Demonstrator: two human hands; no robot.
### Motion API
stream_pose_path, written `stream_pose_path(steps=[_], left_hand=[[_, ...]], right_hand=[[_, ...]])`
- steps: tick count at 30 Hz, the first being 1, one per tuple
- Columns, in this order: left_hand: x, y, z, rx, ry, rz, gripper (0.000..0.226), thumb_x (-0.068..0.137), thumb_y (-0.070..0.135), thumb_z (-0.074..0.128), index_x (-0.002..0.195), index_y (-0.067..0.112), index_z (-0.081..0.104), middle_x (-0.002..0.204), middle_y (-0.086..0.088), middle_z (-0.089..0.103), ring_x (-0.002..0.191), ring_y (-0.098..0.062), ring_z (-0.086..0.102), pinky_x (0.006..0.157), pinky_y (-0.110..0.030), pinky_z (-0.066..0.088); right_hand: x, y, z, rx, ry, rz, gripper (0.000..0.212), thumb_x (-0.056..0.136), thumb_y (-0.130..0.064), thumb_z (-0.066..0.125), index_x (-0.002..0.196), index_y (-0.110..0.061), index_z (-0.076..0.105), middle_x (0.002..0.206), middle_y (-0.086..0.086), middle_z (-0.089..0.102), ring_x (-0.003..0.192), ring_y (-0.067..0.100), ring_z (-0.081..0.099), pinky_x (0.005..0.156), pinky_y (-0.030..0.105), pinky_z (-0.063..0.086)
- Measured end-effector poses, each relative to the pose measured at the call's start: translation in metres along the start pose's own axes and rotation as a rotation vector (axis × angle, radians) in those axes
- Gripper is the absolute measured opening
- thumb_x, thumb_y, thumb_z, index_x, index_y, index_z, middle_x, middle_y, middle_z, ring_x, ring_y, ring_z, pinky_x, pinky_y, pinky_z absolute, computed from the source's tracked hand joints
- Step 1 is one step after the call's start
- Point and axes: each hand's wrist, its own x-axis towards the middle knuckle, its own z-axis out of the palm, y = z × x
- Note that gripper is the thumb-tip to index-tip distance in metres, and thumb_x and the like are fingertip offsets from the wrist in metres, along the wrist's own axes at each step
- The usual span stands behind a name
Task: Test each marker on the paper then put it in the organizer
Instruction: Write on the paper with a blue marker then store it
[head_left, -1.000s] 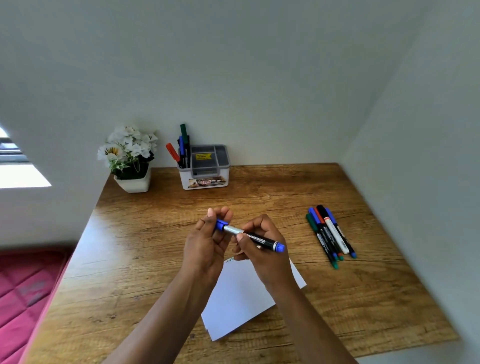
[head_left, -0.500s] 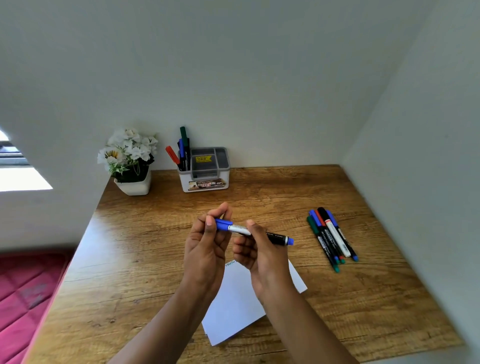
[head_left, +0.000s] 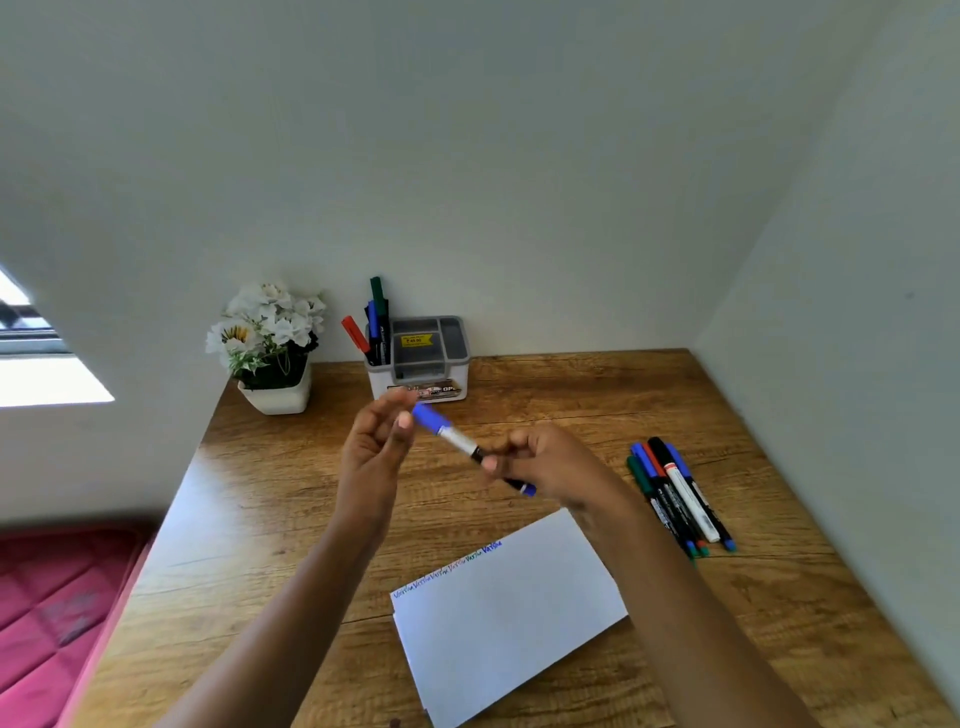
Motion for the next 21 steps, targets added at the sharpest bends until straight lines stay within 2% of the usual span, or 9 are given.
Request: stream_pose_path(steps=[2,4,5,7,10,13,16,21], left_hand=[[0.022,-0.005,-0.006,0.103,0.167,-0.023,0.038,0.086,0.014,0.063,0.123,0.016,0.053,0.118,-0.001,0.062,0.114,-0.014,0.057,0.086,-0.021,0.050],[0.049,-0.012,-0.013,0.303,0.315,-0.144,0.061,0.083,0.015,0.069,0.137,0.019,0.041,0.133,0.001,0.053,0.125,-0.016,0.048,0.097,-0.029,0.046],[0.063,-0.016,-0.017,0.411,0.333,-0.214,0.073,0.081,0.018,0.073,0.143,0.021,0.034,0.141,0.000,0.047,0.130,-0.018,0.043,0.102,-0.034,0.042],[0.084,-0.023,-0.021,0.597,0.283,-0.267,0.088,0.078,0.025,0.077,0.148,0.023,0.024,0.148,-0.002,0.040,0.134,-0.021,0.038,0.107,-0.038,0.036],[0.101,-0.027,-0.019,0.658,0.192,-0.205,0.092,0.074,0.028,0.080,0.148,0.022,0.025,0.145,-0.001,0.044,0.132,-0.021,0.041,0.106,-0.036,0.036],[0.109,-0.027,-0.019,0.686,0.155,-0.146,0.083,0.076,0.023,0.079,0.144,0.021,0.031,0.139,-0.001,0.050,0.128,-0.020,0.046,0.101,-0.031,0.037],[0.111,-0.030,-0.017,0.741,0.138,-0.098,0.081,0.079,0.022,0.076,0.145,0.021,0.030,0.141,-0.001,0.048,0.129,-0.020,0.044,0.101,-0.030,0.036],[0.113,-0.039,-0.006,0.743,0.103,-0.093,0.081,0.083,0.022,0.072,0.148,0.023,0.025,0.142,-0.002,0.047,0.129,-0.020,0.044,0.100,-0.029,0.037]], right_hand=[[0.023,-0.013,-0.005,0.037,0.123,-0.029,0.018,0.085,-0.016,0.067,0.102,-0.015,0.063,0.098,0.002,0.070,0.091,0.017,0.066,0.067,0.023,0.048],[0.051,-0.031,-0.007,0.067,0.253,-0.121,0.019,0.086,-0.014,0.065,0.105,-0.011,0.059,0.099,-0.001,0.066,0.087,0.012,0.063,0.064,0.019,0.045],[0.067,-0.041,-0.007,0.067,0.298,-0.186,0.018,0.087,-0.013,0.064,0.104,-0.010,0.059,0.099,-0.002,0.065,0.087,0.010,0.062,0.065,0.017,0.044],[0.100,-0.059,-0.005,0.049,0.362,-0.303,0.016,0.087,-0.012,0.064,0.101,-0.009,0.058,0.096,-0.004,0.063,0.083,0.007,0.061,0.067,0.015,0.044],[0.148,-0.077,0.000,-0.054,0.464,-0.395,0.018,0.084,-0.013,0.069,0.099,-0.007,0.059,0.089,-0.004,0.062,0.077,0.007,0.059,0.070,0.016,0.045],[0.183,-0.082,0.004,-0.131,0.491,-0.393,0.021,0.082,-0.013,0.071,0.099,-0.007,0.062,0.094,0.004,0.069,0.087,0.018,0.064,0.079,0.027,0.047],[0.205,-0.078,0.008,-0.254,0.486,-0.386,0.022,0.082,-0.012,0.070,0.102,-0.007,0.064,0.102,0.010,0.071,0.094,0.024,0.064,0.076,0.024,0.042],[0.226,-0.071,0.009,-0.534,0.498,-0.344,0.024,0.084,-0.019,0.068,0.107,-0.012,0.065,0.104,0.007,0.070,0.095,0.024,0.063,0.070,0.026,0.043]])
